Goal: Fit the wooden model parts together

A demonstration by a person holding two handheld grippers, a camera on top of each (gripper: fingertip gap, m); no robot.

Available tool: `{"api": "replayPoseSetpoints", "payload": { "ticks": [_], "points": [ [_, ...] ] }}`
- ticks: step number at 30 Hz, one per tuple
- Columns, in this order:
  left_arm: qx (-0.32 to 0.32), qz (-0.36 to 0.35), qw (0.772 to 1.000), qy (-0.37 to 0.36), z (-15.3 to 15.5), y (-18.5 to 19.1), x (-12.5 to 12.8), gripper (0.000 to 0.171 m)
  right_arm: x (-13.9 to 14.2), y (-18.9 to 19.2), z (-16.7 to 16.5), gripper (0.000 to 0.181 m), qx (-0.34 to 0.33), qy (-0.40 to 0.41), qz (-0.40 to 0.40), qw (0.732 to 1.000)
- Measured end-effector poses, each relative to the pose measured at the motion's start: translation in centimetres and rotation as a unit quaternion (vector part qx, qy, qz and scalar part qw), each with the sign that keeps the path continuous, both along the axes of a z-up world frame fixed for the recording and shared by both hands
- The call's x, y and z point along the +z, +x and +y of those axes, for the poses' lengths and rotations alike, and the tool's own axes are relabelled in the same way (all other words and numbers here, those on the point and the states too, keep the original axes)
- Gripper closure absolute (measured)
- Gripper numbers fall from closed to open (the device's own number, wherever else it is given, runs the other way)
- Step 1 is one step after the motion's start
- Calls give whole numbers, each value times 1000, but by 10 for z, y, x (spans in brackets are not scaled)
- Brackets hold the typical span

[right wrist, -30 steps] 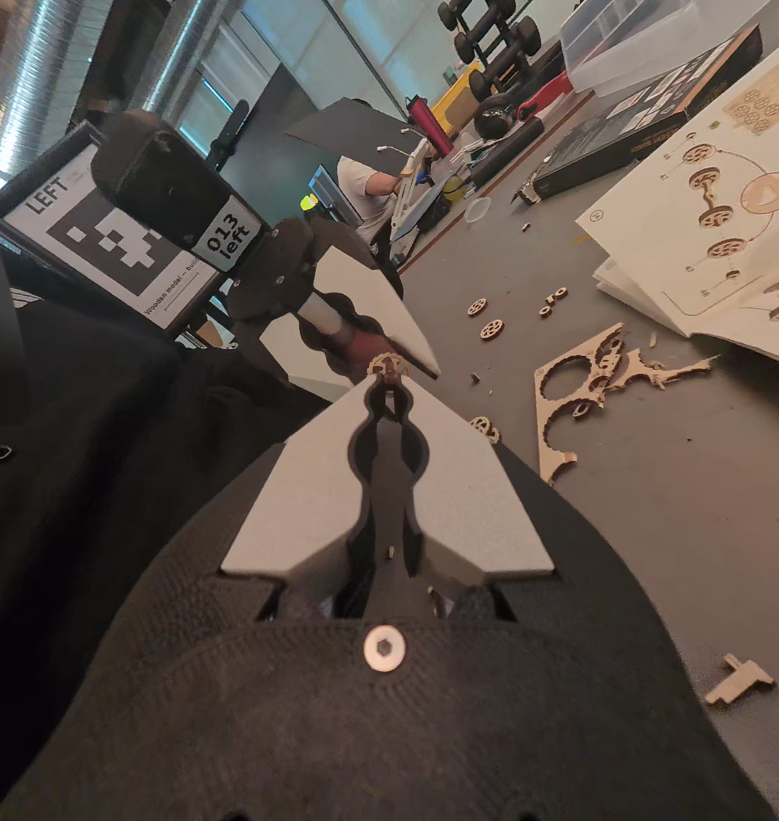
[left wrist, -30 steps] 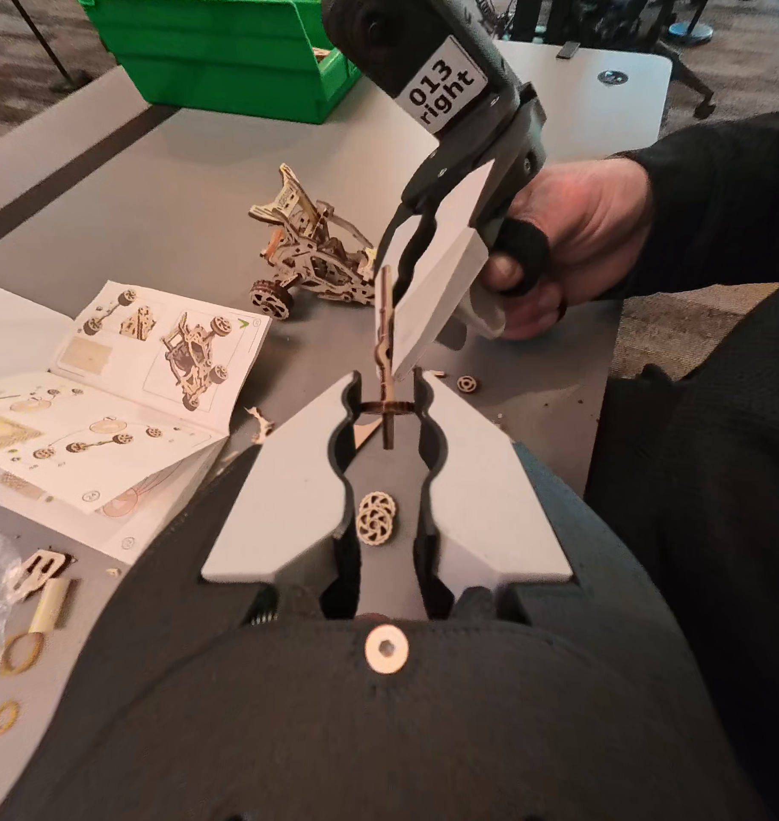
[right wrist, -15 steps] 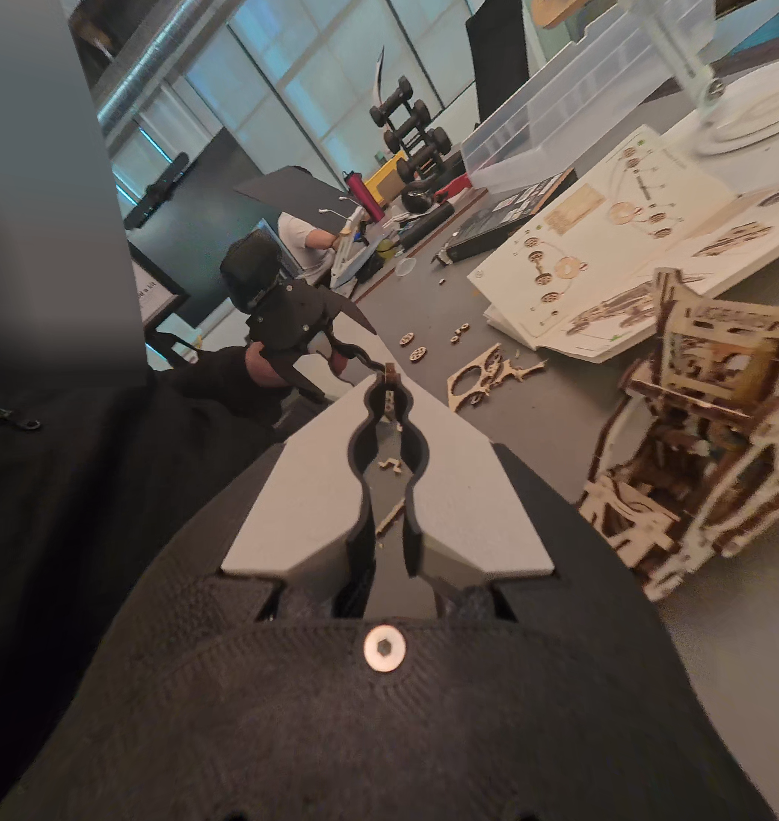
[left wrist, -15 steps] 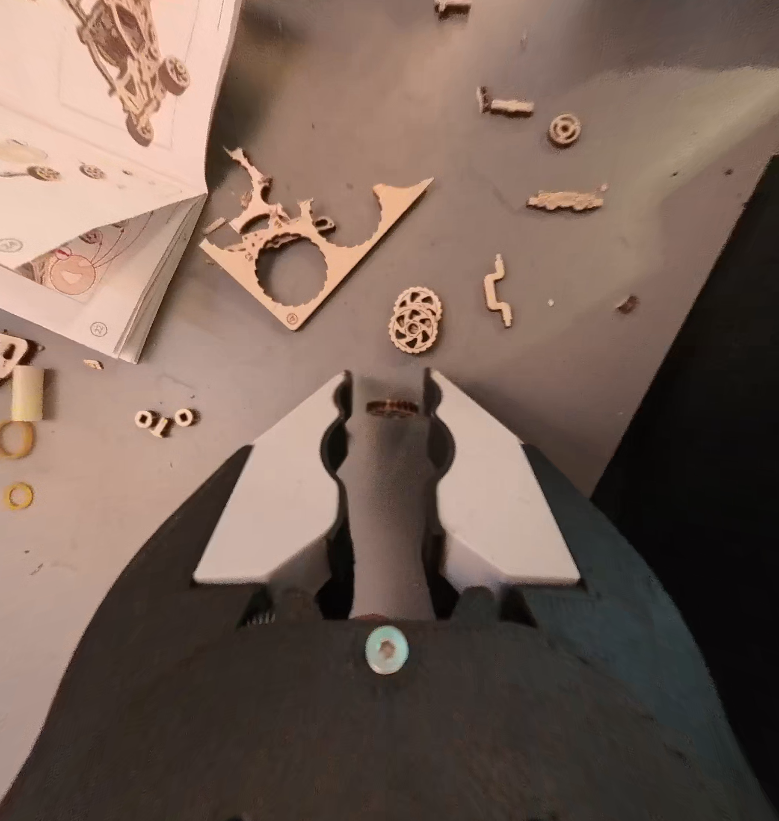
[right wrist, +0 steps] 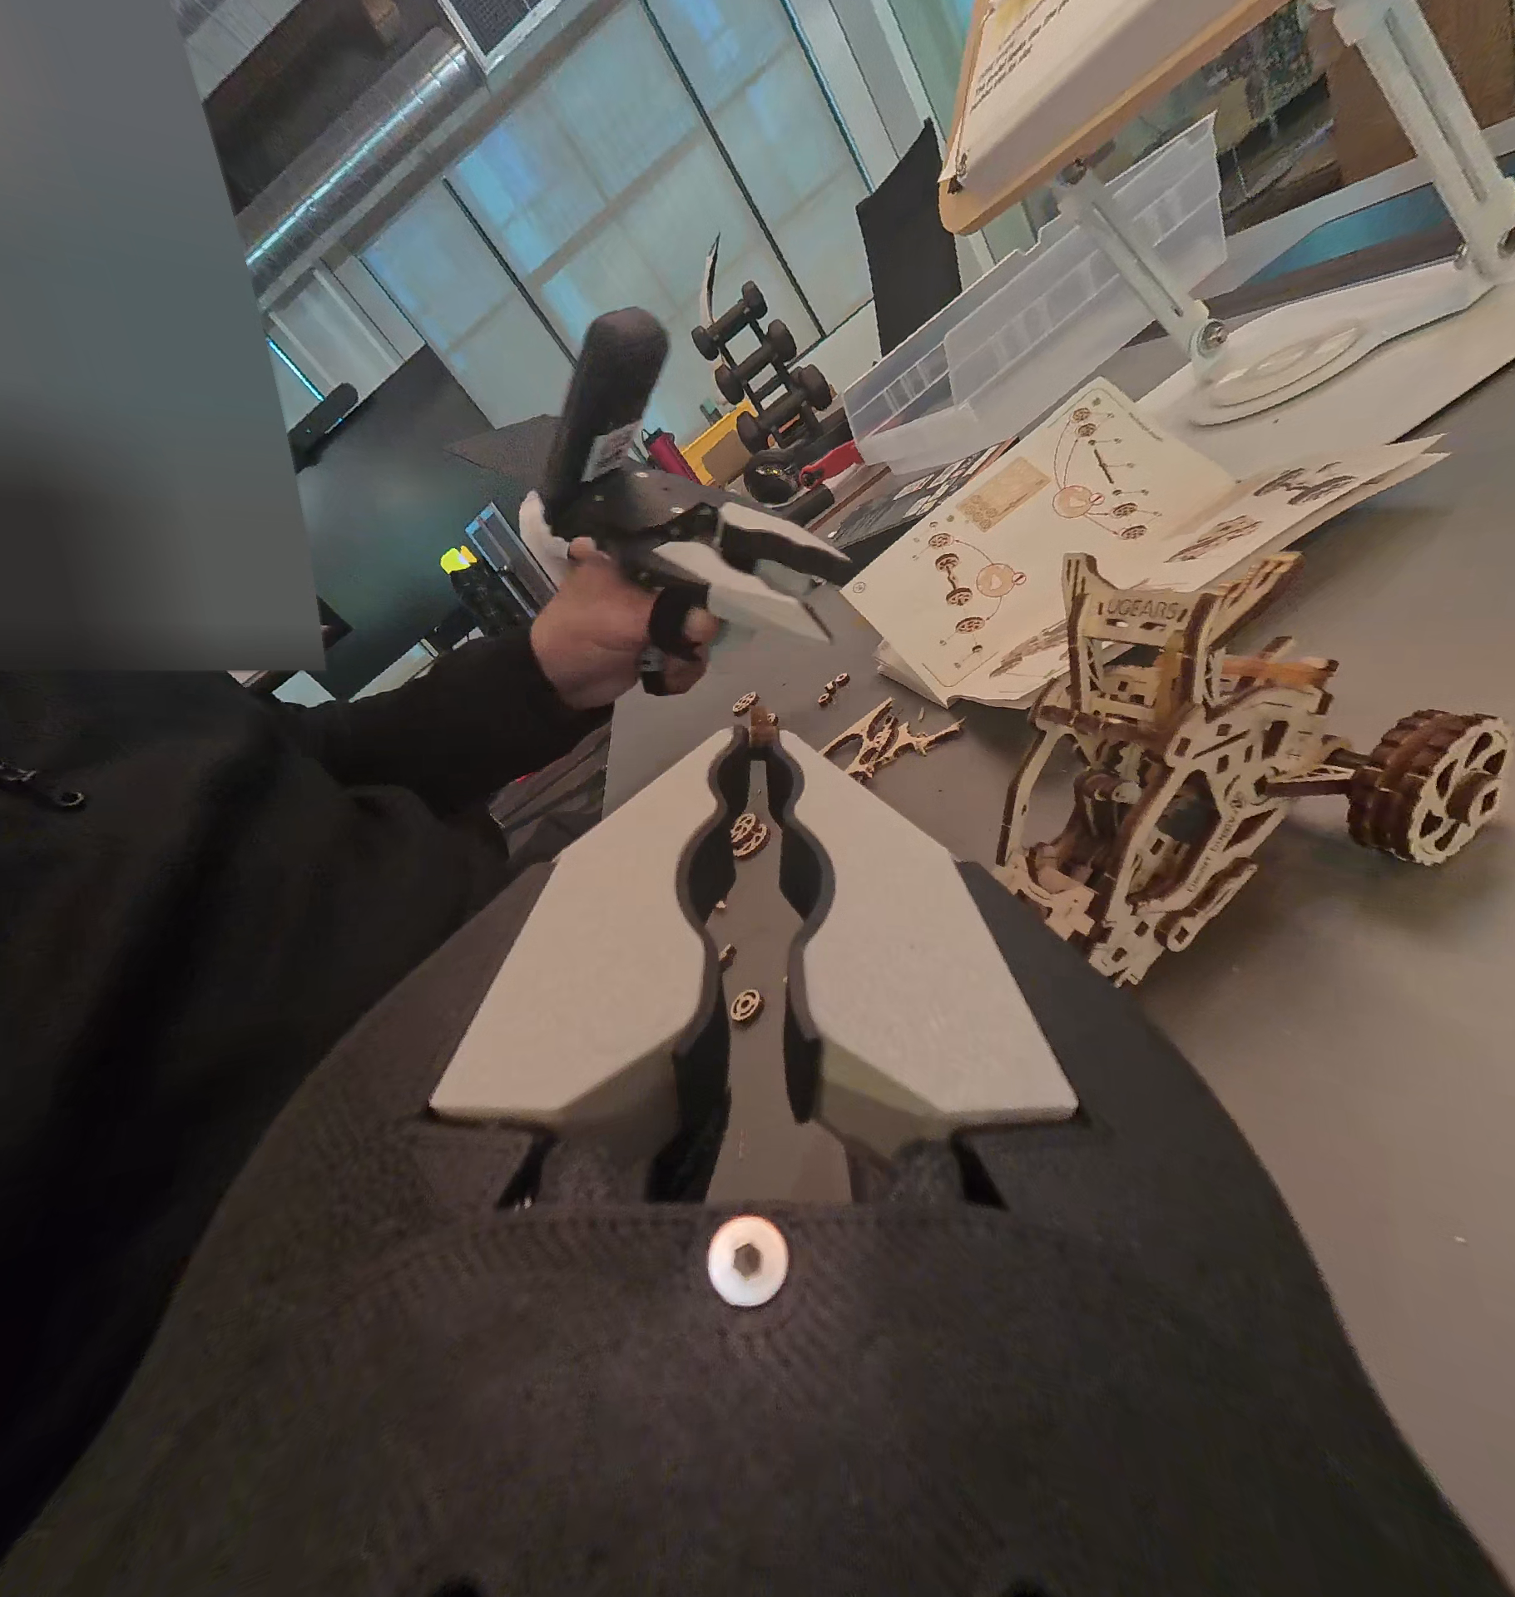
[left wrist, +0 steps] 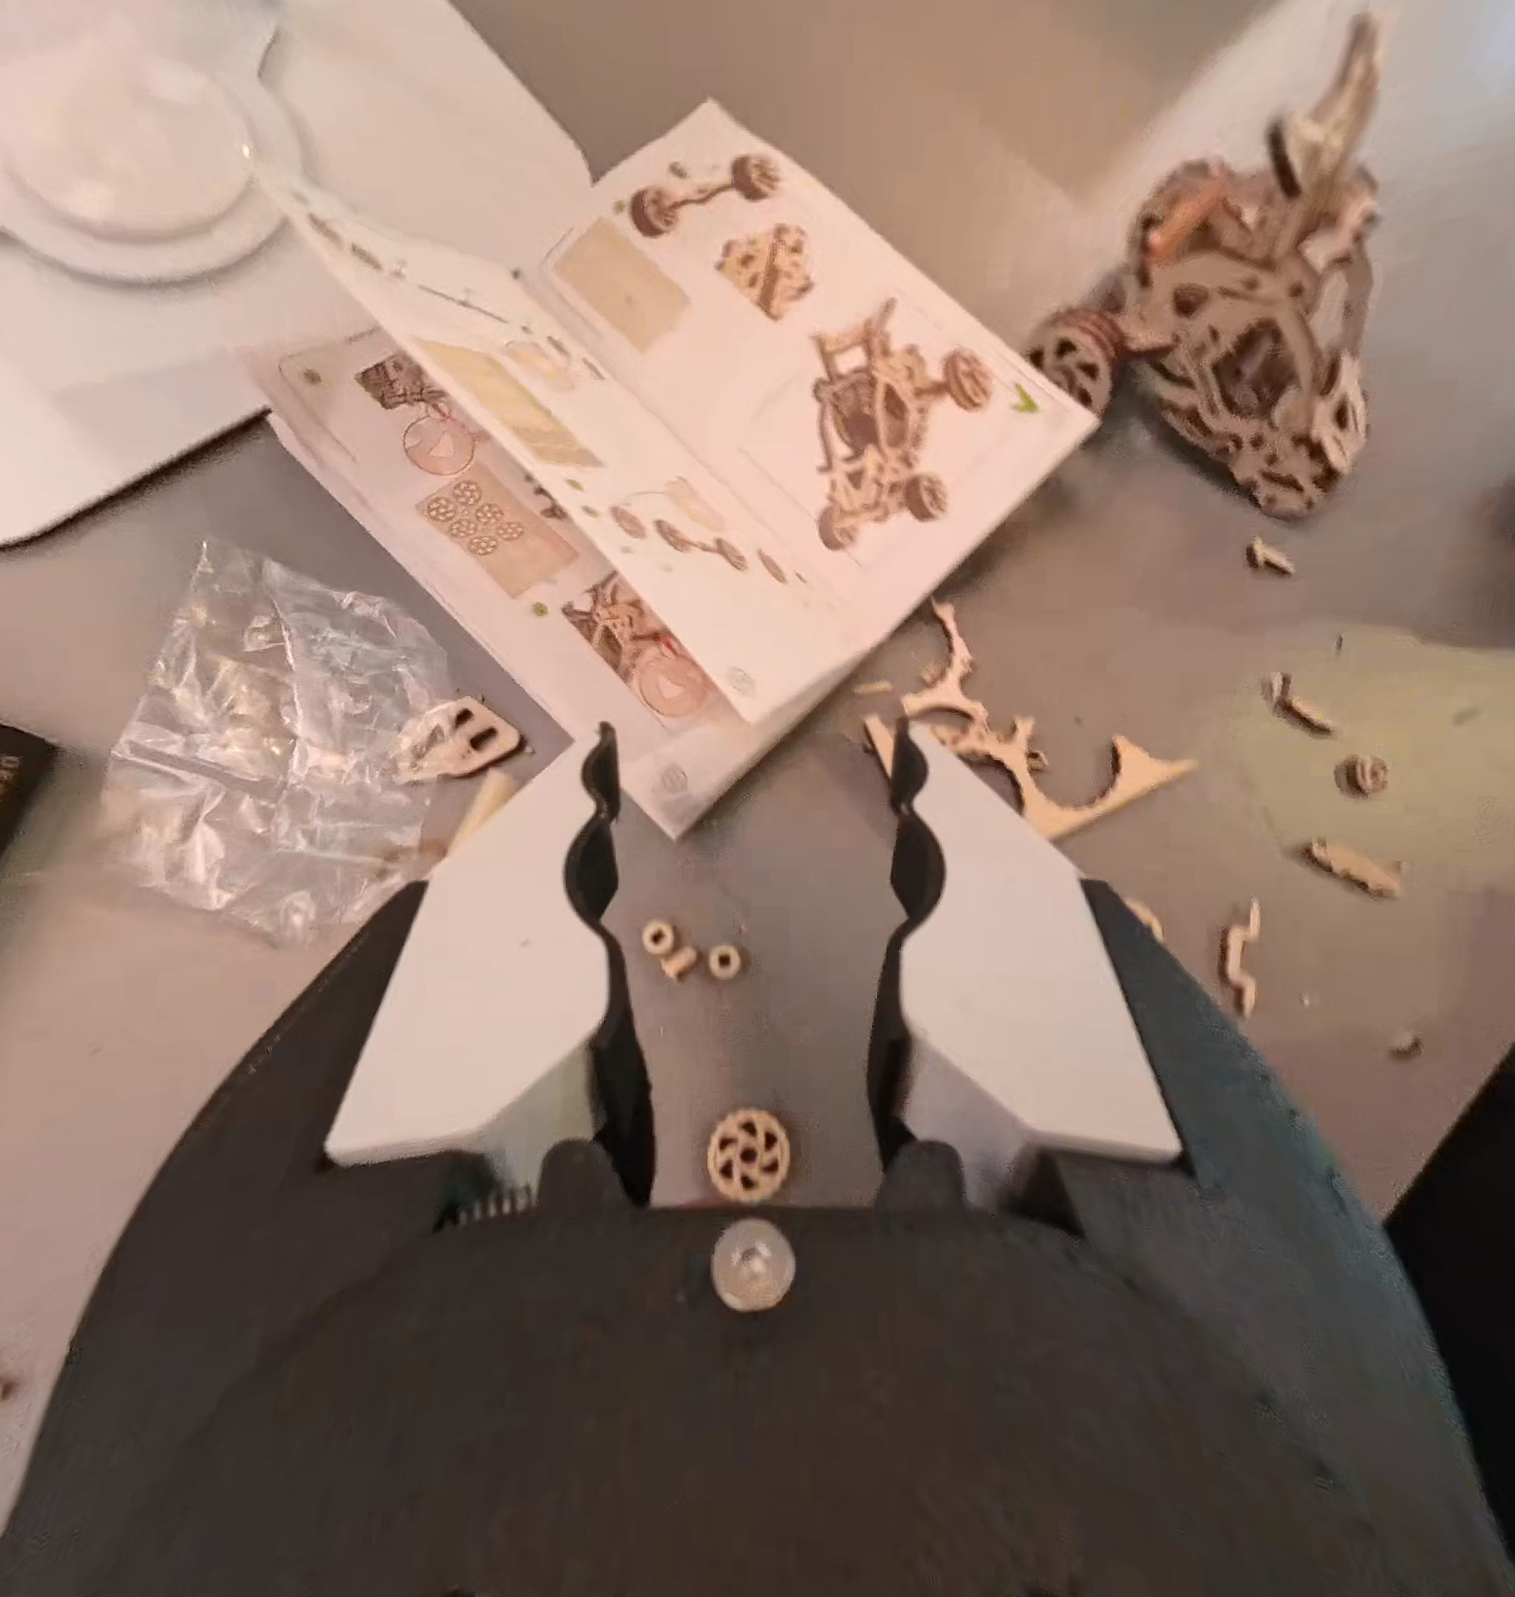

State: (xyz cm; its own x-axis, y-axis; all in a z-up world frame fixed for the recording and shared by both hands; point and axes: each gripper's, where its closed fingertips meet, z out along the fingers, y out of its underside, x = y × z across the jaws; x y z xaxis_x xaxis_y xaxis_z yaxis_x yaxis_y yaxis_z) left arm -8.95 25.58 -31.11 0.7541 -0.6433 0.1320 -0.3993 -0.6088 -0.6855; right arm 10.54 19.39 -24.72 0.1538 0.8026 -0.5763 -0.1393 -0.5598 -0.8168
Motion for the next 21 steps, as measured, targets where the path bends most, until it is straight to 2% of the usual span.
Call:
{"api": "replayPoseSetpoints", "payload": {
  "ticks": [3, 6, 11, 15, 21],
  "points": [
    [39, -36, 998, -43, 18, 3, -14, 125, 1, 3, 0, 180, -3, 1, 9, 1000],
    [27, -114, 991, -71, 21, 22, -13, 171, 2, 7, 1, 180, -6, 1, 18, 1000],
    [25, -157, 985, -72, 36, 38, 1, 171, 4, 8, 1, 180, -2, 0, 26, 1000],
    [20, -234, 971, -54, 59, 55, 39, 171, 5, 9, 1, 180, -3, -1, 32, 999],
    [-3, -286, 958, 3, 93, 68, 96, 171, 8, 11, 2, 180, -3, -2, 43, 999]
  ]
}}
